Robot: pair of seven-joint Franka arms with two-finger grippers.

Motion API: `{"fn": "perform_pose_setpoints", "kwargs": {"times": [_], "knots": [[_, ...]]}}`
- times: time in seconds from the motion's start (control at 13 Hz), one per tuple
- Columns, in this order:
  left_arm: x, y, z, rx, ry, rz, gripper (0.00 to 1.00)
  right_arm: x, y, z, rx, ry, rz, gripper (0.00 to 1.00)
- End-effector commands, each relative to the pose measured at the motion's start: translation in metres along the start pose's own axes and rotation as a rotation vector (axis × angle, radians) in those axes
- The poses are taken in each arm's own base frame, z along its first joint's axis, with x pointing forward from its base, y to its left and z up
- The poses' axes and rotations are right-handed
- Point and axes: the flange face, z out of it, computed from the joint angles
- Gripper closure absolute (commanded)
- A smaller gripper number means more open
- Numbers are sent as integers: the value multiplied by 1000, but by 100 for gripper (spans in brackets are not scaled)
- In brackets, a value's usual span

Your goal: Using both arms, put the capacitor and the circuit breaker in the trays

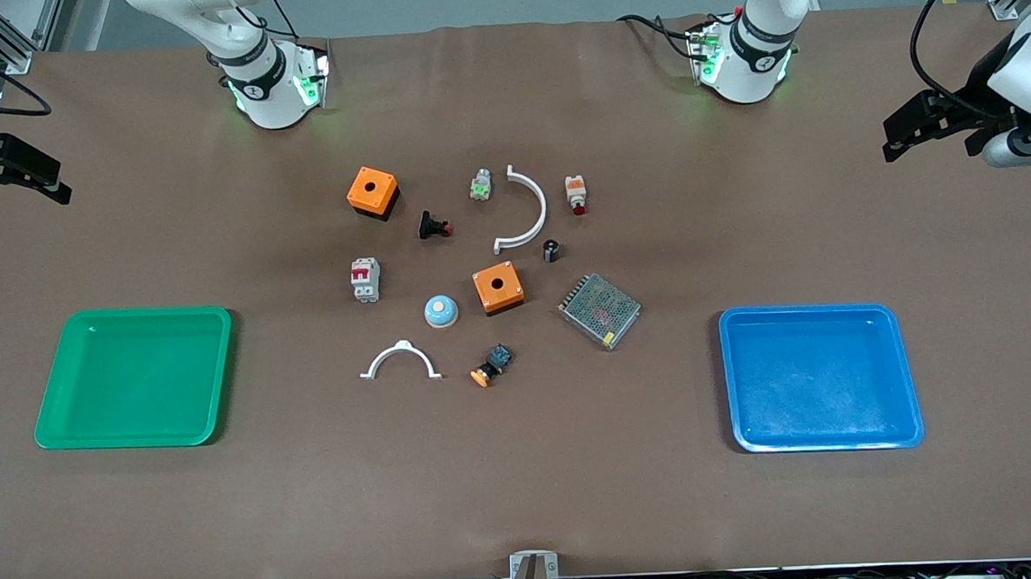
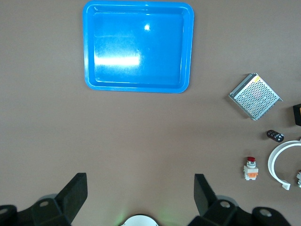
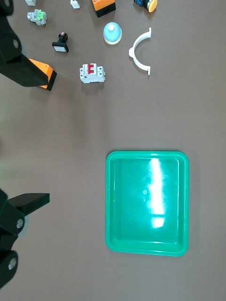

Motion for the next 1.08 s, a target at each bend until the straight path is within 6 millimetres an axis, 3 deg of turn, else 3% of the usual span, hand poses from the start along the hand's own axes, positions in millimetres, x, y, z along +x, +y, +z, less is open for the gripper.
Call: {"fn": "perform_pose_setpoints", "kwargs": {"times": [0.0,0.23,0.38,0.46,0.62,0.77,1.0], "knots": [[1,-2,-6,3,1,23,0,-5,-7,-6,-22,2,30,0],[14,4,0,2,-5,28,0,-6,-7,-5,-20,-7,46,0],[30,19,15,-3,-31,39,0,-5,-6,-6,-16,-3,39,0],[40,31,37,-5,-71,58,0,-5,-6,-7,-14,0,40,0],[52,73,69,0,-107,83,0,-4,-5,-16,-18,20,41,0],[56,121,105,11,-133,30,0,2,-6,-8,-19,1,42,0],[42,201,168,30,-119,-72,0,19,1,12,-32,-10,50,0]]}}
